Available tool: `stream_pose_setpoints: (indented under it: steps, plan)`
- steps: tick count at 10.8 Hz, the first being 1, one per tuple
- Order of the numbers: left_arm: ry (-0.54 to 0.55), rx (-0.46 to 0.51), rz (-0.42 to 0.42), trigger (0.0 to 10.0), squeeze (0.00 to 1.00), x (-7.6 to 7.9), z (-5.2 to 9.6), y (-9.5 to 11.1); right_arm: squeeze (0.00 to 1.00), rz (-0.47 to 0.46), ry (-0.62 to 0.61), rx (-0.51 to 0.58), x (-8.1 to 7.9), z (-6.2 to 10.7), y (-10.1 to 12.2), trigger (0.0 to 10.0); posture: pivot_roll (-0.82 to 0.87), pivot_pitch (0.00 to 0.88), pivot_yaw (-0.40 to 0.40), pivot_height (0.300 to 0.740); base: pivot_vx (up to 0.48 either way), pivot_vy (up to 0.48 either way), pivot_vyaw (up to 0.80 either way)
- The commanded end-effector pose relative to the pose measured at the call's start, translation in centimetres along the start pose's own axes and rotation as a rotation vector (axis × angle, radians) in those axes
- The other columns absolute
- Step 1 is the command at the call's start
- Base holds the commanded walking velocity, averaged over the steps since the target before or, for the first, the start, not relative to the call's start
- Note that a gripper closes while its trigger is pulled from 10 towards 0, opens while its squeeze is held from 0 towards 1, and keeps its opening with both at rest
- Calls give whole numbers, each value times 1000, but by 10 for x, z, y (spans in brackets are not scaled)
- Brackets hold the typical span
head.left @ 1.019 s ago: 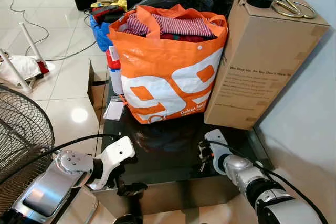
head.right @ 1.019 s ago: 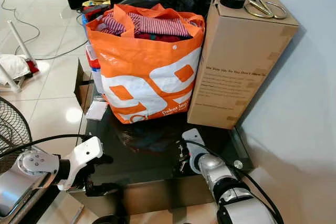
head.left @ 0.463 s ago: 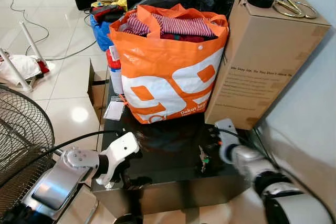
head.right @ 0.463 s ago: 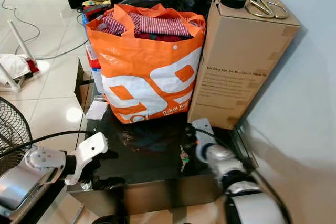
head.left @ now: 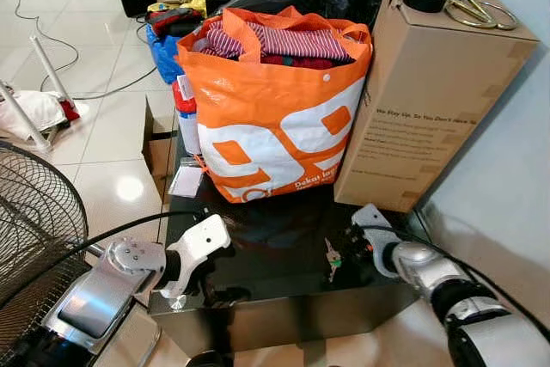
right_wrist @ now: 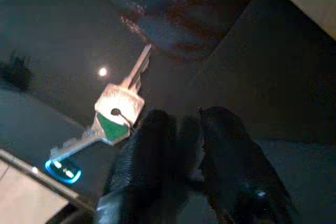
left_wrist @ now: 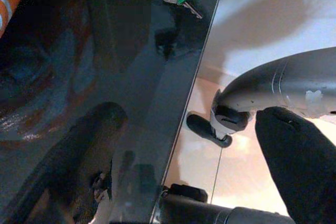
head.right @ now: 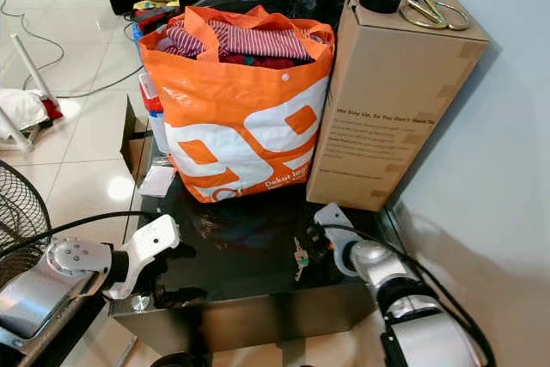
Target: Hang keys on a hook
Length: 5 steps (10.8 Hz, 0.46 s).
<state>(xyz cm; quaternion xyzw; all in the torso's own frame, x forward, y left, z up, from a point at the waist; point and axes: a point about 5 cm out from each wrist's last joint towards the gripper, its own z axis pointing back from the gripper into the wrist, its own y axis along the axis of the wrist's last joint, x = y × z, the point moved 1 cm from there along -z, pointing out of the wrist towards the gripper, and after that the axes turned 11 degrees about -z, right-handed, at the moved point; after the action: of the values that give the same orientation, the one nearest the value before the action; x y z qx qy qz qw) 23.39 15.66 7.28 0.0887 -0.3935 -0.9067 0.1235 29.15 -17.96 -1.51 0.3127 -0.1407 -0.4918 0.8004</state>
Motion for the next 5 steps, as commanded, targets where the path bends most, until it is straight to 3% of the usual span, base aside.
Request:
stream_pose_setpoints:
  steps: [1,2,3,5]
  plan:
    - [-14,4,-21,10000,0,-1,-2,4,1000,51,15,-13,3,2,6,10000,-33,0,-44,740,0,0,0]
    - [-13,5,-23,10000,0,-1,-2,4,1000,79,31,-32,3,3,8,10000,-34,0,-47,740,0,0,0]
    - [-12,5,-23,10000,0,-2,-3,4,0,103,45,-46,2,3,8,10000,-33,0,-49,740,0,0,0]
    - [-11,6,-23,10000,0,-1,-3,4,0,133,30,-51,-4,-1,6,10000,-28,0,-49,740,0,0,0]
